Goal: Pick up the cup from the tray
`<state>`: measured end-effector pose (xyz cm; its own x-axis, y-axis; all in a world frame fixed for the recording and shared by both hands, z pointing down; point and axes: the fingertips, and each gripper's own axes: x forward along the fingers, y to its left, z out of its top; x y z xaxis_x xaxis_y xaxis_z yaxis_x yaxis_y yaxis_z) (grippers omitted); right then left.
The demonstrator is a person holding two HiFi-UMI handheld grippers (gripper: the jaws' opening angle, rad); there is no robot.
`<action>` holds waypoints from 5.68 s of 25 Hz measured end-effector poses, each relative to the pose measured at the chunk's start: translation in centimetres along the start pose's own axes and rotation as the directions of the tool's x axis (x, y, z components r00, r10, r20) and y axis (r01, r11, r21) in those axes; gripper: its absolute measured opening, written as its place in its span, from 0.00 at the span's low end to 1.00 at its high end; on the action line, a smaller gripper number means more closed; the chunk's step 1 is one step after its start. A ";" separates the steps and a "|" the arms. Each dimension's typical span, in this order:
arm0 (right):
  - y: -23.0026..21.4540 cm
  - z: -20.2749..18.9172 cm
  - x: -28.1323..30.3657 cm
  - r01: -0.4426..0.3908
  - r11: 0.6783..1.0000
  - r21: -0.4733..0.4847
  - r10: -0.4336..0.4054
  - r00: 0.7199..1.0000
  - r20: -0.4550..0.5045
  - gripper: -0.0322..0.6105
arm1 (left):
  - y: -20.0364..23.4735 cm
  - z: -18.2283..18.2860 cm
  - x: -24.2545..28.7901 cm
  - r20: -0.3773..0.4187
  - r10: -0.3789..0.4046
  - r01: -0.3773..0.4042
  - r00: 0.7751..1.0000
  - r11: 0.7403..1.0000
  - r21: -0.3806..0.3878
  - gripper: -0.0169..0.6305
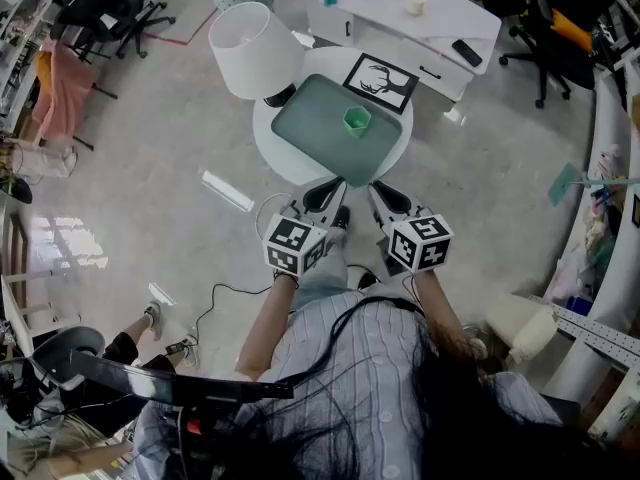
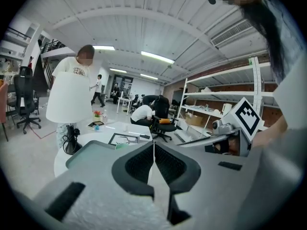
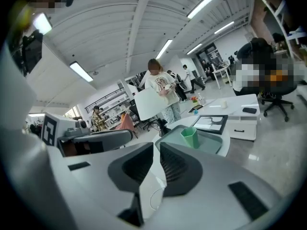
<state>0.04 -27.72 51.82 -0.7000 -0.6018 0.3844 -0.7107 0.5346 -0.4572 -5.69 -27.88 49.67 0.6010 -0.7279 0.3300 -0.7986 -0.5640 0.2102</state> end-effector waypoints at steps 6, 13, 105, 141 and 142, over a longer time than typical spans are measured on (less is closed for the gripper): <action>-2.4 -0.1 4.6 0.030 0.999 -0.035 -0.032 0.998 -0.055 0.14 | 3.0 0.7 2.3 -0.009 -0.058 0.058 0.998 0.998 -0.001 0.05; -6.4 -0.4 9.9 0.095 0.995 -0.034 -0.098 0.990 -0.097 0.15 | 5.9 0.8 4.9 -0.054 -0.103 0.103 0.993 0.995 -0.001 0.05; -4.6 -9.1 -7.0 0.116 0.969 -0.219 -0.157 0.970 -0.183 0.56 | -9.6 -5.2 0.4 -0.049 -0.109 0.109 0.993 0.994 0.005 0.05; 2.4 -15.3 -11.6 0.053 0.985 -0.164 -0.084 0.979 -0.184 0.56 | -14.3 -12.3 -12.1 -0.200 -0.015 0.023 0.980 0.999 0.039 0.05; 3.0 -15.5 -11.4 0.048 0.985 -0.168 -0.079 0.979 -0.186 0.56 | -14.2 -12.5 -12.7 -0.198 -0.011 0.019 0.980 0.999 0.039 0.05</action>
<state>4.80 -9.99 58.49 -0.6421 -0.5215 0.5619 -0.7449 0.5975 -0.2968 -2.41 -5.70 54.01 0.5914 -0.6301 0.5033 -0.7850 -0.5925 0.1808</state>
